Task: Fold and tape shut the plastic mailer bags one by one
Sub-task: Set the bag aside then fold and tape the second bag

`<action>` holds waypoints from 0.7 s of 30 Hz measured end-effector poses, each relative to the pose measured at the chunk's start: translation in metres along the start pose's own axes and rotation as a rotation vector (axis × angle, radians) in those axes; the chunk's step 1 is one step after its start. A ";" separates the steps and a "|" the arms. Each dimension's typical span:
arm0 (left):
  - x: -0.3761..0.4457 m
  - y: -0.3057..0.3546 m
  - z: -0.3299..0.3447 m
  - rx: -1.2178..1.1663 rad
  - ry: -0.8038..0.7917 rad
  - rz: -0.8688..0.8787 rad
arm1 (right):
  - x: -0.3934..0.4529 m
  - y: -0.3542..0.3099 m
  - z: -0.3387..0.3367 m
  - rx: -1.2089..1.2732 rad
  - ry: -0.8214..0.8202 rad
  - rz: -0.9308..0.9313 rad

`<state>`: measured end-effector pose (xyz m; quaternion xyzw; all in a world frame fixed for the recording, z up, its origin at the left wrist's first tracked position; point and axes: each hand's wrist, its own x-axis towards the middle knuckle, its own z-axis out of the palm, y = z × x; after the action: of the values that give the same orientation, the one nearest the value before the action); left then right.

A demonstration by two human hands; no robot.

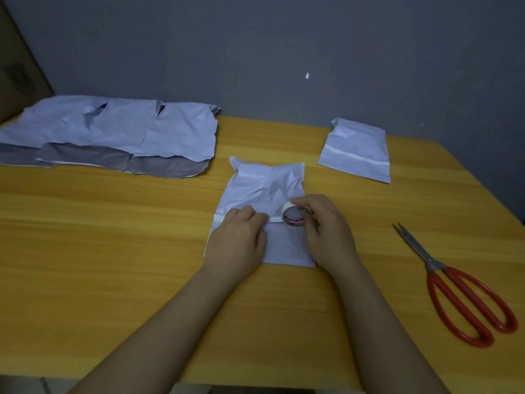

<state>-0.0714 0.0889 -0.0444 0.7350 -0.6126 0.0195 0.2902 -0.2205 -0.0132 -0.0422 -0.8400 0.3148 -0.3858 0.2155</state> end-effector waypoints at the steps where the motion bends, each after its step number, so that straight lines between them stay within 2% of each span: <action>1: 0.000 0.000 0.000 0.003 -0.006 0.001 | 0.000 0.000 0.000 0.000 -0.001 0.001; 10: 0.000 0.008 -0.010 0.112 -0.129 0.010 | -0.001 -0.002 0.000 0.004 -0.010 0.007; 16: 0.003 0.012 -0.011 0.374 -0.155 0.151 | -0.003 -0.003 0.000 0.016 -0.018 0.017; 21: 0.006 0.022 -0.012 0.565 -0.249 0.251 | -0.003 -0.003 0.000 0.009 -0.009 0.020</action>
<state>-0.0861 0.0873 -0.0233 0.7021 -0.6993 0.1340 -0.0069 -0.2212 -0.0088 -0.0423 -0.8376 0.3204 -0.3811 0.2247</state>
